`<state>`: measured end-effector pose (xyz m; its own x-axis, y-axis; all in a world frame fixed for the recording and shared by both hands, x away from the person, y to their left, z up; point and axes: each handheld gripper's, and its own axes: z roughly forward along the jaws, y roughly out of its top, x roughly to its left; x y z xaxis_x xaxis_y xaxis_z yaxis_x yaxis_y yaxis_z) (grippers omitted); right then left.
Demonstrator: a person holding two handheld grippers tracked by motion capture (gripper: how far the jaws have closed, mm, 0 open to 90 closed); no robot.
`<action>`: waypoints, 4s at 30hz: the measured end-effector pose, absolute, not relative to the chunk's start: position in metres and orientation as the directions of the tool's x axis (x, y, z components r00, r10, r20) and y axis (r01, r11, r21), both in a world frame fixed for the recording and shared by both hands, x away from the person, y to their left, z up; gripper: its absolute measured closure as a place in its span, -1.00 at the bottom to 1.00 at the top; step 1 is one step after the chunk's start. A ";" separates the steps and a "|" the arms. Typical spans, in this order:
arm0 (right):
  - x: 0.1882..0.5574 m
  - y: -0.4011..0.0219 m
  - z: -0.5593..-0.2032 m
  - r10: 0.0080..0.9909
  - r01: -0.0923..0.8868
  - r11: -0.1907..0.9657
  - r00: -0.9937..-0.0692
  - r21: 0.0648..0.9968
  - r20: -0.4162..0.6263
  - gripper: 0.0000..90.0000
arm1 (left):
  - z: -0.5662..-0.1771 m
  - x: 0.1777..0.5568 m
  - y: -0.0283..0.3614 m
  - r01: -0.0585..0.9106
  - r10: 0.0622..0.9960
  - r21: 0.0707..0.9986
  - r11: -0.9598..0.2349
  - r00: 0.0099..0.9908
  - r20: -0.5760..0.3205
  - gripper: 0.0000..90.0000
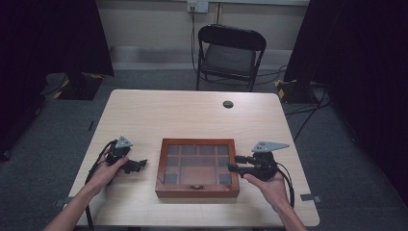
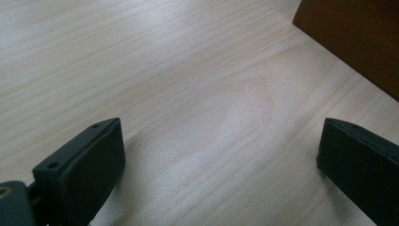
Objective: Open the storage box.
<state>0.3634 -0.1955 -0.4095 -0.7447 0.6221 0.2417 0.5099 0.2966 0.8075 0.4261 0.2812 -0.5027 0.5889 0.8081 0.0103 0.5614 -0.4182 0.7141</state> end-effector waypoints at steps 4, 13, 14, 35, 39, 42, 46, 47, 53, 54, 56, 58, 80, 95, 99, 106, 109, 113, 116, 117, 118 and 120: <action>0.362 -0.188 -0.405 0.596 0.504 0.305 -0.763 0.808 0.250 0.15 | -0.503 0.426 0.281 0.561 0.808 0.714 -0.418 0.589 0.010 -0.98; 0.360 -0.166 -0.398 0.554 0.487 0.337 -0.795 0.806 0.249 0.27 | -0.503 0.426 0.281 0.561 0.808 0.714 -0.418 0.589 0.010 -0.98; 0.360 -0.163 -0.398 0.544 0.485 0.337 -0.800 0.807 0.253 0.29 | -0.503 0.426 0.281 0.561 0.808 0.714 -0.418 0.589 0.010 -0.98; 0.352 -0.103 -0.405 0.394 0.423 0.455 -0.885 0.784 0.248 0.69 | -0.503 0.426 0.281 0.561 0.808 0.714 -0.418 0.589 0.010 -0.98; 0.350 -0.098 -0.413 0.371 0.418 0.486 -0.894 0.767 0.252 0.78 | -0.503 0.426 0.281 0.564 0.809 0.715 -0.414 0.587 0.006 -0.98; 0.348 -0.095 -0.420 0.369 0.420 0.509 -0.895 0.751 0.250 0.79 | -0.503 0.426 0.281 0.561 0.808 0.714 -0.418 0.589 0.010 -0.98; 0.350 -0.095 -0.424 0.369 0.422 0.516 -0.895 0.745 0.251 0.77 | -0.503 0.426 0.281 0.561 0.808 0.714 -0.418 0.589 0.010 -0.98; 0.350 -0.095 -0.424 0.367 0.425 0.517 -0.894 0.743 0.256 0.78 | -0.503 0.426 0.281 0.561 0.808 0.714 -0.418 0.589 0.010 -0.98; 0.350 -0.094 -0.431 0.364 0.422 0.538 -0.897 0.730 0.251 0.82 | -0.503 0.426 0.281 0.564 0.810 0.715 -0.413 0.587 0.006 -0.99; 0.351 -0.095 -0.431 0.361 0.424 0.536 -0.897 0.730 0.256 0.82 | -0.503 0.426 0.281 0.564 0.810 0.715 -0.414 0.587 0.006 -0.99; 0.351 -0.095 -0.431 0.359 0.421 0.538 -0.898 0.730 0.253 0.82 | -0.503 0.426 0.281 0.564 0.810 0.715 -0.414 0.587 0.006 -0.99; 0.351 -0.094 -0.432 0.358 0.415 0.542 -0.901 0.731 0.247 0.81 | -0.503 0.426 0.281 0.563 0.809 0.714 -0.417 0.588 0.009 -0.99; 0.351 -0.091 -0.437 0.333 0.380 0.575 -0.917 0.724 0.217 0.81 | -0.503 0.426 0.281 0.562 0.808 0.712 -0.420 0.590 0.010 -0.99; 0.352 -0.090 -0.432 0.339 0.393 0.578 -0.913 0.715 0.227 0.81 | -0.503 0.426 0.281 0.562 0.807 0.712 -0.420 0.590 0.011 -0.99; 0.352 -0.090 -0.427 0.336 0.388 0.564 -0.914 0.729 0.227 0.81 | -0.503 0.426 0.281 0.562 0.808 0.712 -0.421 0.590 0.013 -0.99; 0.353 -0.091 -0.420 0.330 0.385 0.554 -0.916 0.739 0.229 0.81 | -0.503 0.426 0.281 0.562 0.807 0.712 -0.421 0.590 0.011 -0.99; 0.354 -0.091 -0.418 0.325 0.376 0.559 -0.920 0.739 0.222 0.81 | -0.503 0.426 0.281 0.565 0.808 0.712 -0.417 0.589 0.006 -0.99; 0.355 -0.092 -0.413 0.323 0.372 0.549 -0.920 0.748 0.221 0.81 | -0.503 0.426 0.281 0.562 0.807 0.712 -0.420 0.590 0.011 -0.99; 0.355 -0.092 -0.411 0.323 0.369 0.549 -0.921 0.750 0.216 0.81 | -0.503 0.426 0.281 0.562 0.807 0.712 -0.420 0.590 0.011 -0.99; 0.355 -0.092 -0.410 0.322 0.370 0.549 -0.921 0.749 0.219 0.81 | -0.503 0.426 0.281 0.562 0.807 0.712 -0.420 0.590 0.011 -0.99; 0.356 -0.092 -0.409 0.321 0.366 0.547 -0.922 0.753 0.216 0.81 | -0.503 0.426 0.281 0.565 0.809 0.713 -0.416 0.588 0.006 -0.99; 0.356 -0.093 -0.406 0.325 0.368 0.540 -0.921 0.757 0.215 0.81 | -0.503 0.426 0.281 0.562 0.807 0.712 -0.420 0.590 0.010 -0.99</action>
<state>0.3557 -0.0927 -0.4062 -0.9210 0.3248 0.2153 0.3675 0.5403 0.7569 0.4258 0.2810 -0.5027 0.5900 0.8074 0.0104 0.5623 -0.4201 0.7123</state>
